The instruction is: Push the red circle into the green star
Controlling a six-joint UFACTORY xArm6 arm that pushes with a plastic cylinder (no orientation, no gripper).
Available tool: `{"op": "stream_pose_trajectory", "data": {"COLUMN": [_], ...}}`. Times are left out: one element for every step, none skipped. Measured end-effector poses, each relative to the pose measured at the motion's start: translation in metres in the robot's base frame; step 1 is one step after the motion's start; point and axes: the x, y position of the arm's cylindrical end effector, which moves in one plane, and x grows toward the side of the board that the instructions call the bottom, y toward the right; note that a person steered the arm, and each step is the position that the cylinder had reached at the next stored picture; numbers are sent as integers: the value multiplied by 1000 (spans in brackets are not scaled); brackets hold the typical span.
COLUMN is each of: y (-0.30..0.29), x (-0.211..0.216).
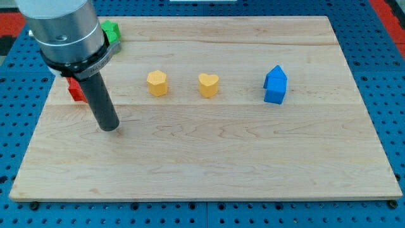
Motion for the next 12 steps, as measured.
{"op": "stream_pose_trajectory", "data": {"y": [-24, -63, -90, -90, -83, -93, -85, -76, -73, -121, -112, -50], "x": [19, -8, -38, -64, -92, -120, -136, -183, -213, -214, -265, -304]}}
